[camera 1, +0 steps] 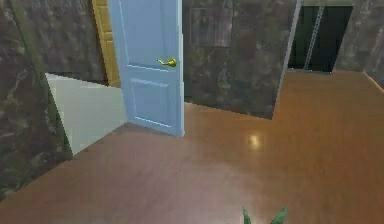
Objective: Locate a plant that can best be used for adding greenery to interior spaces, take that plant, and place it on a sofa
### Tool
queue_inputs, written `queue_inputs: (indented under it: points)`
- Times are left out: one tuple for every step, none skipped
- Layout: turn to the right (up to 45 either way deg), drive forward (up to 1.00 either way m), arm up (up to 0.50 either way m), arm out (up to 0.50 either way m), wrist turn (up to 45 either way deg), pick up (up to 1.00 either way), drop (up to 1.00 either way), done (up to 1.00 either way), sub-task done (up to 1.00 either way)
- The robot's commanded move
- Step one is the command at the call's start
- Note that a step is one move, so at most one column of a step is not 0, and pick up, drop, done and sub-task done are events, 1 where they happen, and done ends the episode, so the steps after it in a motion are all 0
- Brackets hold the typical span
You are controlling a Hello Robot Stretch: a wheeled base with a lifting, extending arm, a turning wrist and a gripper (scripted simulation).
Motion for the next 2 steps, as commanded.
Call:
queue_inputs:
  points:
    - [-24.0,0.00,0.00,0.00,0.0,0.00,0.00,0.00,0.00]
    - [0.0,1.00,0.00,0.00,0.0,0.00,0.00,0.00,0.00]
